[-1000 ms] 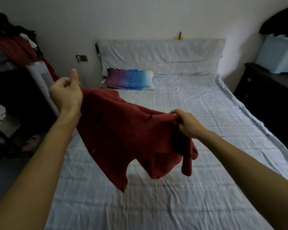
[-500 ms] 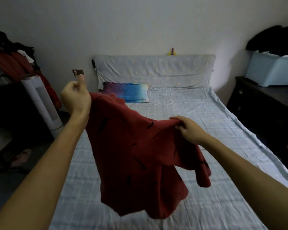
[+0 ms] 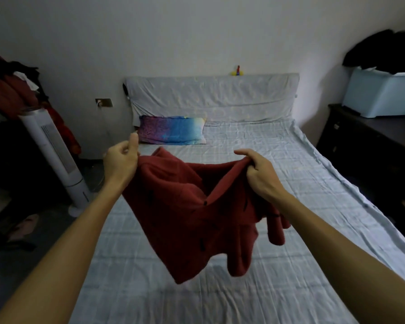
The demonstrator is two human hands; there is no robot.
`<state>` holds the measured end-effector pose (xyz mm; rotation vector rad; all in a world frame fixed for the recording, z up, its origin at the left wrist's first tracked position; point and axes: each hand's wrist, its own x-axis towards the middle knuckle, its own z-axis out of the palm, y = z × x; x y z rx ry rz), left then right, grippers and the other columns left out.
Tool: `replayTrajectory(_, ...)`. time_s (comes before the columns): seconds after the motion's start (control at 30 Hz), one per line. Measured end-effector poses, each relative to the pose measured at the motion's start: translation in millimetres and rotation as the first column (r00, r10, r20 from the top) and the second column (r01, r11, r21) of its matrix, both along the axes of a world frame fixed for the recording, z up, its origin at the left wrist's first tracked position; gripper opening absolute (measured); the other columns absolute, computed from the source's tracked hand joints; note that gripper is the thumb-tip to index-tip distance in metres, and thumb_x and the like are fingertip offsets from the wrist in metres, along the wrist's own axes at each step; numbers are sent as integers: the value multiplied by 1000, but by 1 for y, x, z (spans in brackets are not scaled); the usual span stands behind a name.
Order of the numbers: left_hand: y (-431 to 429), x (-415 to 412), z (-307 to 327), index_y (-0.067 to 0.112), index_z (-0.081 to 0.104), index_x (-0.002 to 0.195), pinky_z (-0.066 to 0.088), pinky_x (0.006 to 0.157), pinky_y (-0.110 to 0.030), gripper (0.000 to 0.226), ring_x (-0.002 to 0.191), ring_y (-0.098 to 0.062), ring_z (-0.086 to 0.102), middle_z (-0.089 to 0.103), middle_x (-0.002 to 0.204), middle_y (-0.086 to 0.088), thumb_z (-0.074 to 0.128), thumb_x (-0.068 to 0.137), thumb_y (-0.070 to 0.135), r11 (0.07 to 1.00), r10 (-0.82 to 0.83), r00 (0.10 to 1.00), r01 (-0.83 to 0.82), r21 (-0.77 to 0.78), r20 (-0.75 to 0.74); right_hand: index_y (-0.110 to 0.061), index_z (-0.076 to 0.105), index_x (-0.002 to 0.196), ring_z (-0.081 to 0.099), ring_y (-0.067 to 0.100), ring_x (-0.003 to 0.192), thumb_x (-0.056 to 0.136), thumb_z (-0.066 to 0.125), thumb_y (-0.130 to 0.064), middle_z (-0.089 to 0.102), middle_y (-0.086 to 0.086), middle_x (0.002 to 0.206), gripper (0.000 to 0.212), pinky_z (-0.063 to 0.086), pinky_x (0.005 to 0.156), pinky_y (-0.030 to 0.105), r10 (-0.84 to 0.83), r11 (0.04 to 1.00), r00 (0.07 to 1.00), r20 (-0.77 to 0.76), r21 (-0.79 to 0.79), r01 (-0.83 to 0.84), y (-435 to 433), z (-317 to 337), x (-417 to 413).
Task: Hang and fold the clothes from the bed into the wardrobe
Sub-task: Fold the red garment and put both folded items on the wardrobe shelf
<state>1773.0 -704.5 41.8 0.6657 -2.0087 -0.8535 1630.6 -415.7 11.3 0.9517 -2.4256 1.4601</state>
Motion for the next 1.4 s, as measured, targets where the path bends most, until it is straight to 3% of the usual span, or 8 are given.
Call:
replayTrajectory(0.13,-3,-3,-31,5,63,68,41,63,-34,60,68,-24,56,62,70,-16,44,91,58,996,-82,963,85,0,258,-23,61,120,61,16,86,75,37,8,67,-2,102,60,49,81,28,8,1000,999,-50,12,-7,-9,10,-5)
replayTrajectory(0.33,25,-20,-70,17,46,62,34,58,-33,63,69,-28,56,57,64,-6,38,80,76,966,-215,850,113,231,482,-27,60,120,56,14,68,78,36,7,64,3,84,59,48,64,27,-2,999,1000,-21,44,3,-18,7,-12)
replayTrajectory(0.5,64,-26,-124,14,50,89,39,56,-25,41,82,-23,64,64,83,-2,79,72,37,917,-382,778,253,308,498,-24,61,119,53,10,65,77,35,9,59,-2,77,59,46,62,23,-47,999,999,-21,26,47,-14,7,-15)
replayTrajectory(0.7,19,-34,-97,9,63,81,36,61,-27,11,74,-26,59,59,70,-4,70,74,9,989,-113,938,75,125,329,-21,61,116,59,12,85,74,40,11,64,-2,93,57,40,76,16,-90,980,982,-164,160,116,37,9,-39)
replayTrajectory(0.87,-7,-36,-43,11,60,88,45,65,-31,24,73,-23,56,61,78,-5,55,71,-5,1000,10,995,-9,-9,99,-23,65,110,58,12,105,76,40,11,64,-6,108,54,36,90,13,-135,959,979,-153,230,168,67,-12,-54)
replayTrajectory(1.07,-3,-43,-4,22,51,100,53,70,-31,43,84,-17,59,58,95,0,47,71,-9,951,-29,981,86,297,-193,-21,67,109,56,14,109,78,39,9,66,-3,113,51,36,93,22,-166,943,983,-84,279,183,70,-25,-56)
replayTrajectory(1.3,-33,-14,11,6,60,114,43,77,-28,44,101,-25,55,59,111,-10,44,77,-12,999,-3,967,-7,37,255,-20,69,105,58,10,102,75,39,9,67,-4,105,51,38,90,20,-223,962,973,-51,150,229,66,-27,-53)
replayTrajectory(1.4,-31,-21,26,0,65,104,51,61,-29,30,73,-24,62,66,90,-13,45,83,-9,924,-88,961,-19,382,262,-16,70,104,55,6,100,74,39,10,67,-3,106,50,36,89,17,-226,966,973,-37,123,229,58,-25,-49)
